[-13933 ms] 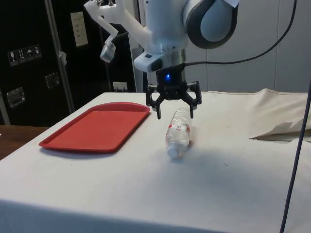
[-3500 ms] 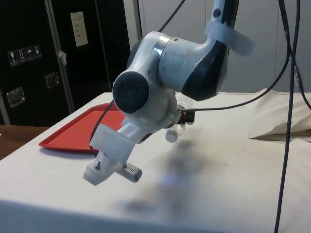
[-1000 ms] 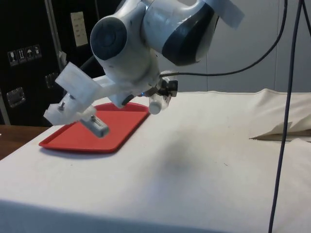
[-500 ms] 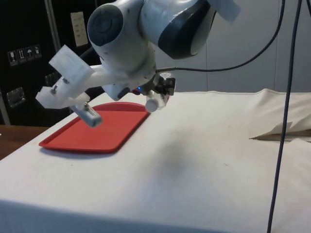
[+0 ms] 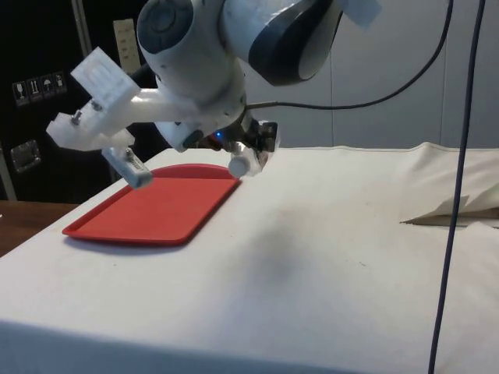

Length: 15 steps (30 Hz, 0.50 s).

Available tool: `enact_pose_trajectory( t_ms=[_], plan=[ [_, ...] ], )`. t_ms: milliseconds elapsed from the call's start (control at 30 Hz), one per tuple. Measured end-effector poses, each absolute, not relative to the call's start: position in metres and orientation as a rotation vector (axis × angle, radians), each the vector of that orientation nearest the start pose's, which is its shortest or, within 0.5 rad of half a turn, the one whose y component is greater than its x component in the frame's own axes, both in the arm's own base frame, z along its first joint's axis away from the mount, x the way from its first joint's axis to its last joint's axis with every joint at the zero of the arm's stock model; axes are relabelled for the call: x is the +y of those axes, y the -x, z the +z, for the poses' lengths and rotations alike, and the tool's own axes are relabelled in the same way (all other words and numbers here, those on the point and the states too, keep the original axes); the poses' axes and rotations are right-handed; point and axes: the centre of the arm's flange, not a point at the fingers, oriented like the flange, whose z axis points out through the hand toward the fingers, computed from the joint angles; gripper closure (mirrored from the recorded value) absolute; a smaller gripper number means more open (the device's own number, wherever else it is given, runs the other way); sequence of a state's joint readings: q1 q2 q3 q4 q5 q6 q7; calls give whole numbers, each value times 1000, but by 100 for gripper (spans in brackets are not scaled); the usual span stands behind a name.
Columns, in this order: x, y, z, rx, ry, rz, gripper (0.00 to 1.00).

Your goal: Place the bottle upright on the tray.

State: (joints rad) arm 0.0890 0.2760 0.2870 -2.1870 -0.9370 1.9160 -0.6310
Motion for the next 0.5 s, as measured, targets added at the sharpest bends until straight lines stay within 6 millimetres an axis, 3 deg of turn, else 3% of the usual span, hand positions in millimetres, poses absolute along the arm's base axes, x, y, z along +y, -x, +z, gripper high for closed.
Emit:
enact_pose_trajectory(
  t_ms=[500],
  plan=[
    [132, -504, 261, 1769, -1756, -655, 100]
  ],
)
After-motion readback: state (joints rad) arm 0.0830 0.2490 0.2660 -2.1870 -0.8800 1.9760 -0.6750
